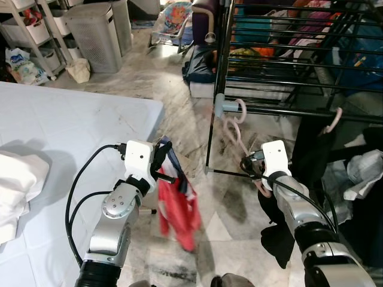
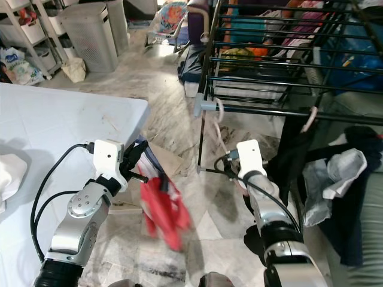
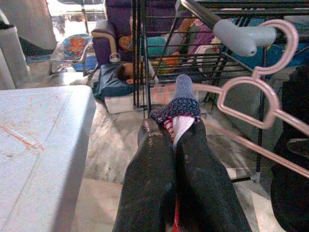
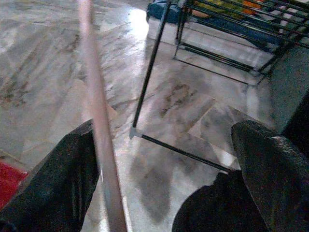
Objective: Hang hanger
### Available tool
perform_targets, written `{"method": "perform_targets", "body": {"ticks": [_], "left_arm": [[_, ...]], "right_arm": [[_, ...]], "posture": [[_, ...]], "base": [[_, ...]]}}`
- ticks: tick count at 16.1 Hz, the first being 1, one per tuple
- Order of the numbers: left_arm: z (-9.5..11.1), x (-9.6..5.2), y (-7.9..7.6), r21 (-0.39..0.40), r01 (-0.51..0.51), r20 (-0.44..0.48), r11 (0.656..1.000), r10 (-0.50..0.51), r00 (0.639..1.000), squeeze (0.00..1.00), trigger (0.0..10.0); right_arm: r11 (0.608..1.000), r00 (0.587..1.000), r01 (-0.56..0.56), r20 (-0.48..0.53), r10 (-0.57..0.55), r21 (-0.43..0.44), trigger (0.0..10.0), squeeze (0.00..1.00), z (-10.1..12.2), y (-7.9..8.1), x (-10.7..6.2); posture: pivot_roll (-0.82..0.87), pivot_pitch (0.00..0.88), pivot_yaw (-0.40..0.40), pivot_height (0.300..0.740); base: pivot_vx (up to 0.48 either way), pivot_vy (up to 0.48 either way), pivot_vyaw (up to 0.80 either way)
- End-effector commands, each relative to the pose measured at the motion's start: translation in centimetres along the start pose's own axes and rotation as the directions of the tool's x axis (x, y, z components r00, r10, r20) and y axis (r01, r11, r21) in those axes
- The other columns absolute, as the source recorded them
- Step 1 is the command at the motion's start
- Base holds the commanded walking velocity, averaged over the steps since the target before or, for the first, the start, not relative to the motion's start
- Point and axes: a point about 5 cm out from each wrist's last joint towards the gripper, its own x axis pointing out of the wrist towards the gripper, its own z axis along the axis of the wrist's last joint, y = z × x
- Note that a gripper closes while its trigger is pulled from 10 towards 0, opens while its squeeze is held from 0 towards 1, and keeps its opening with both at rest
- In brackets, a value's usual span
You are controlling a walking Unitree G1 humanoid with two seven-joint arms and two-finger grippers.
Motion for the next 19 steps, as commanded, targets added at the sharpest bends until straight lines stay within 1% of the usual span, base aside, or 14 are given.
{"method": "perform_targets", "body": {"ticks": [1, 4, 5, 6, 7, 8, 10, 12, 14, 15, 16, 17, 19], "left_arm": [[0.7, 0.2, 0.2, 0.018, 0.001, 0.018, 1.0, -0.001, 1.0, 0.0, 10.0], [0.6, 0.2, 0.2, 0.012, 0.0, 0.017, 1.0, 0.0, 1.0, 0.0, 10.0], [0.7, 0.3, 0.3, 0.015, 0.001, 0.018, 1.0, -0.001, 1.0, 0.0, 10.0], [0.7, 0.4, 0.3, 0.019, 0.002, 0.018, 1.0, -0.003, 1.0, 0.0, 10.0], [0.8, 0.5, 0.3, 0.02, 0.002, 0.021, 1.0, -0.002, 1.0, 0.0, 10.0], [0.8, 0.5, 0.3, 0.02, 0.001, 0.021, 1.0, -0.001, 1.0, 0.0, 10.0], [0.5, 0.2, 0.0, 0.015, -0.002, 0.016, 1.0, 0.002, 1.0, 0.0, 10.0], [0.4, 0.2, 0.0, 0.014, 0.001, 0.011, 1.0, -0.001, 1.0, 0.0, 10.0], [0.6, 0.4, 0.2, 0.017, 0.001, 0.012, 1.0, -0.001, 1.0, 0.0, 10.0], [0.6, 0.4, 0.1, 0.018, 0.004, 0.011, 1.0, -0.004, 1.0, 0.0, 10.0], [0.5, 0.3, 0.0, 0.017, 0.006, 0.01, 1.0, -0.006, 1.0, 0.0, 10.0], [0.5, 0.4, -0.1, 0.015, 0.009, 0.011, 1.0, -0.009, 1.0, 0.0, 10.0], [0.5, 0.3, -0.1, 0.014, 0.011, 0.01, 1.0, -0.011, 1.0, 0.0, 10.0]], "right_arm": [[1.0, 0.999, -0.022, 0.028, 0.022, 0.012, 10.0, 0.0, 0.7, 0.0, 0.3], [0.997, 0.996, -0.078, 0.041, 0.079, -0.018, 10.0, 0.0, 1.5, -0.1, 0.7], [0.992, 0.993, -0.117, 0.023, 0.118, -0.036, 10.0, 0.0, 1.5, 0.1, 0.9], [0.989, 0.99, -0.139, 0.005, 0.139, -0.054, 5.5, 0.0, 1.6, 0.1, 1.1], [0.989, 0.99, -0.139, -0.007, 0.139, -0.051, 0.0, 0.0, 2.0, -0.2, 1.4], [0.989, 0.99, -0.14, -0.01, 0.139, -0.055, 0.0, 0.0, 2.4, -0.4, 1.6], [0.989, 0.993, -0.122, -0.007, 0.122, -0.09, 0.0, 0.0, 3.7, -1.6, 2.0], [0.985, 0.99, -0.141, -0.003, 0.141, -0.101, 0.0, 0.0, 4.7, -1.8, 2.3], [0.983, 0.989, -0.149, -0.023, 0.147, -0.109, 0.0, 0.0, 4.4, -2.0, 2.2], [0.98, 0.985, -0.17, -0.057, 0.165, -0.1, 0.0, 0.0, 3.7, -1.9, 2.2], [0.977, 0.981, -0.185, -0.071, 0.179, -0.106, 0.4, 0.0, 3.3, -1.7, 2.1], [0.975, 0.98, -0.192, -0.077, 0.184, -0.109, 0.0, 0.0, 3.1, -1.4, 2.2], [0.972, 0.978, -0.203, -0.08, 0.194, -0.12, 0.0, 0.0, 3.3, -1.1, 2.3]], "posture": [[-0.03, 0.012, 0.03, 0.74], [-0.03, 0.003, 0.029, 0.74], [-0.03, 0.002, 0.029, 0.74], [-0.03, 0.001, 0.027, 0.74], [-0.02, 0.003, 0.023, 0.74], [-0.02, 0.006, 0.02, 0.74], [-0.02, 0.005, 0.014, 0.74], [-0.02, 0.005, 0.014, 0.74], [-0.02, 0.007, 0.016, 0.74], [-0.02, 0.007, 0.016, 0.74], [-0.02, 0.009, 0.02, 0.74], [-0.02, 0.01, 0.019, 0.74], [-0.02, 0.013, 0.016, 0.74]], "base": [[0.0, 0.0, 0.0], [0.0, 0.0, 0.0], [0.0, 0.0, 0.0], [0.0, 0.0, 0.0], [0.0, 0.0, 0.0], [0.0, 0.0, 0.0], [0.0, 0.0, 0.0], [0.0, 0.0, 0.0], [0.0, 0.0, 0.0], [0.0, 0.0, 0.0], [0.0, 0.0, 0.0], [0.0, 0.0, 0.0], [0.0, 0.0, 0.0]]}}
